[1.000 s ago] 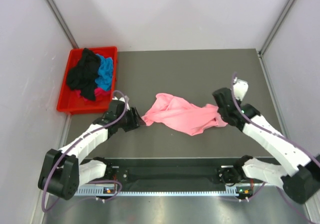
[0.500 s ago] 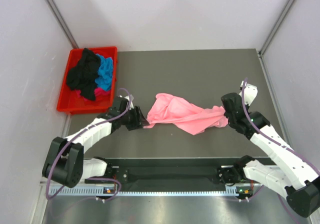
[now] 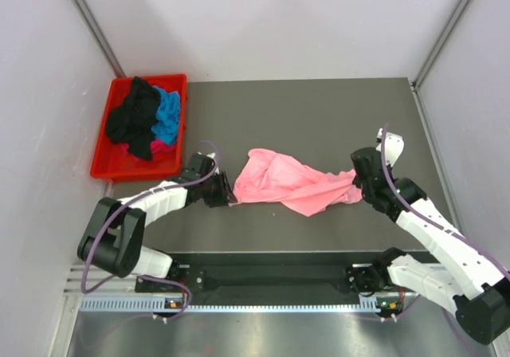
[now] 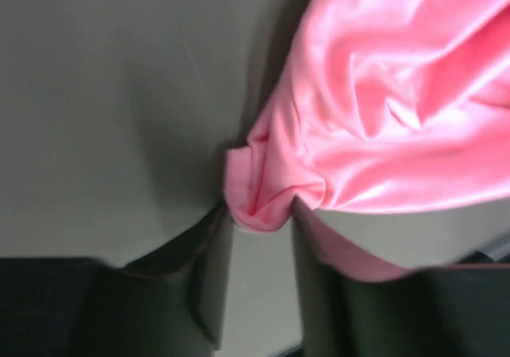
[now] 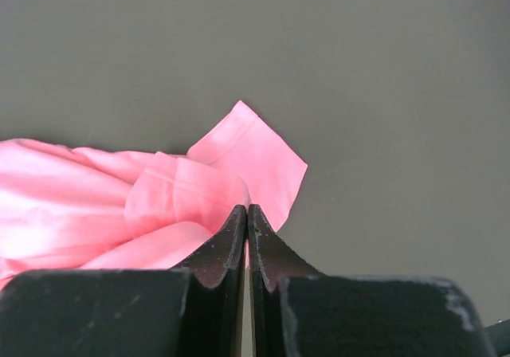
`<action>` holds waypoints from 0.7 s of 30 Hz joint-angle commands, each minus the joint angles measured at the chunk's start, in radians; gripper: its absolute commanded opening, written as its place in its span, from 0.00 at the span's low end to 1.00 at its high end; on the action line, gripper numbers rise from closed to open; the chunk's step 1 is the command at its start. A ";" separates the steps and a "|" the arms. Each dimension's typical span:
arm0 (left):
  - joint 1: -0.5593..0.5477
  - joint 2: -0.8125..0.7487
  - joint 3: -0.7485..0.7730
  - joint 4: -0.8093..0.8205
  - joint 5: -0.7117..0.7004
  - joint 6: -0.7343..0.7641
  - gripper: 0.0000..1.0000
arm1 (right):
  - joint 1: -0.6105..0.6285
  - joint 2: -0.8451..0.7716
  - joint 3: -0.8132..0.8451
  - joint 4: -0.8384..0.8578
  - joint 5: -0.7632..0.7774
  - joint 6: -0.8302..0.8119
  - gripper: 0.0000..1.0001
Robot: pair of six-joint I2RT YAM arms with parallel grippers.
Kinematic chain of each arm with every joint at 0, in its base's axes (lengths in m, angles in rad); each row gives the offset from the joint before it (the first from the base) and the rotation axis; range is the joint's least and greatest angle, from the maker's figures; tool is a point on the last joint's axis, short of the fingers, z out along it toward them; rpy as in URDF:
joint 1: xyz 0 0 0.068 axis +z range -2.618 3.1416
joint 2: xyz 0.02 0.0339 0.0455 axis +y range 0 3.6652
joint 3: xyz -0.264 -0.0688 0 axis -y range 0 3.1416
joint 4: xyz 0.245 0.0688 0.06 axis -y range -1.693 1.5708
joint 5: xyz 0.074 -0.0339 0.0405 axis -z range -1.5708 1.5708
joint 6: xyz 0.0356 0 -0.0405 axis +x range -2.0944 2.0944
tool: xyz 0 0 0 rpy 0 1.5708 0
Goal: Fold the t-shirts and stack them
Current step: Flatten the tshirt out
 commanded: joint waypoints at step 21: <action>-0.178 -0.165 0.843 -0.583 -0.303 0.127 0.00 | -0.027 0.080 0.721 0.040 0.120 -0.351 0.00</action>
